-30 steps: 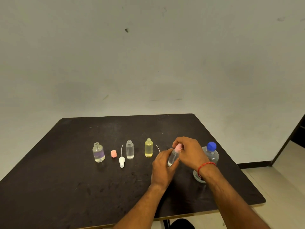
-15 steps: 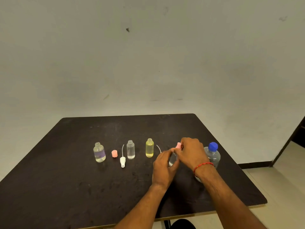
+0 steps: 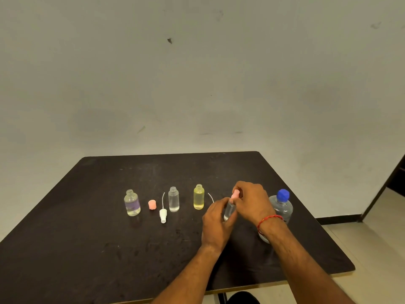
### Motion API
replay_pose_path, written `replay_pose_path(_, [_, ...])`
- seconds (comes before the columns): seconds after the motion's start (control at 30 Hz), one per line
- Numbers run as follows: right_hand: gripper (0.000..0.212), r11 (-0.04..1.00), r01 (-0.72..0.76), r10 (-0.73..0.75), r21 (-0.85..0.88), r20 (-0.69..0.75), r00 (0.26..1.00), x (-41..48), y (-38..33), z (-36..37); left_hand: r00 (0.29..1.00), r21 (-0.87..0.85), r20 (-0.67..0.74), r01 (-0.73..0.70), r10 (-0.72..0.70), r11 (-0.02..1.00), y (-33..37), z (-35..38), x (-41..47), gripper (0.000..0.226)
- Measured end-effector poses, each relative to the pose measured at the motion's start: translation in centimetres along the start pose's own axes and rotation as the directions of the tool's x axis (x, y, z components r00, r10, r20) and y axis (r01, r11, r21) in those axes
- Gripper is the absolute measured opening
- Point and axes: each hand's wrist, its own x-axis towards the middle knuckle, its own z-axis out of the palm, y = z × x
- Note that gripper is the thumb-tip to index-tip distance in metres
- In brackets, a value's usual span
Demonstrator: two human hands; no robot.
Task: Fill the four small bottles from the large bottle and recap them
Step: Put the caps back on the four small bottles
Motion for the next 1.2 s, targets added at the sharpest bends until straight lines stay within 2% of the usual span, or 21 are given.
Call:
replay_pose_path(0.07, [0.014, 0.999, -0.043, 0.043, -0.021, -0.013, 0.999, 0.1, 0.0, 0.1, 1.0, 0.014, -0.007, -0.004, 0.004, 1.0, -0.1, 0.1, 0.1, 0.021])
replay_pose_path(0.2, [0.026, 0.99, -0.091, 0.092, -0.103, 0.001, 0.996, 0.3, -0.3, 0.1, 1.0, 0.011, -0.013, 0.029, -0.029, 1.0, -0.1, 0.1, 0.1, 0.017])
replay_pose_path(0.3, [0.054, 0.999, -0.042, 0.043, -0.03, 0.011, 0.999, 0.1, -0.6, 0.1, 0.999, 0.003, -0.003, 0.043, -0.043, 0.999, -0.2, 0.2, 0.0, 0.015])
replay_pose_path(0.37, [0.065, 0.999, 0.011, -0.013, 0.044, 0.036, 0.999, 0.1, -0.7, -0.1, 0.999, -0.035, 0.0, 0.05, -0.05, 0.998, -0.4, 0.1, 0.1, 0.019])
replay_pose_path(0.5, [0.053, 0.999, 0.023, -0.025, 0.03, 0.064, 0.998, 0.0, -0.4, -0.1, 0.998, -0.044, -0.004, 0.055, -0.055, 0.998, -0.5, 0.1, 0.0, 0.04])
replay_pose_path(0.6, [0.037, 1.0, 0.001, -0.001, -0.006, 0.016, 1.0, 0.1, -0.4, 0.1, 0.998, -0.04, 0.0, 0.058, -0.058, 0.998, -0.4, 0.0, 0.0, 0.032])
replay_pose_path(0.67, [0.039, 0.999, -0.017, 0.016, -0.037, -0.003, 1.0, 0.1, -0.4, 0.2, 0.998, -0.039, 0.01, 0.067, -0.067, 0.997, -0.3, 0.1, 0.1, 0.025])
replay_pose_path(0.77, [0.059, 0.998, -0.01, 0.008, -0.069, -0.027, 1.0, -0.1, -0.5, 0.2, 0.998, -0.031, 0.007, 0.069, -0.069, 0.997, -0.5, 0.2, 0.0, 0.014])
replay_pose_path(0.93, [0.082, 0.998, 0.041, -0.044, 0.055, 0.064, 0.997, -0.3, -0.5, 0.4, 0.997, -0.079, 0.013, 0.077, -0.076, 0.994, -0.7, 0.1, 0.1, 0.028])
replay_pose_path(1.03, [0.078, 0.999, 0.034, -0.037, 0.043, 0.077, 0.996, -0.3, -0.2, 0.8, 0.997, -0.082, 0.018, 0.07, -0.069, 0.994, -0.6, 0.0, 0.1, 0.029])
replay_pose_path(1.2, [0.045, 0.999, 0.032, -0.032, -0.006, -0.043, 0.999, -0.2, 0.2, 0.8, 0.999, -0.039, -0.003, 0.04, -0.041, 0.998, -0.4, 0.1, 0.1, 0.02])
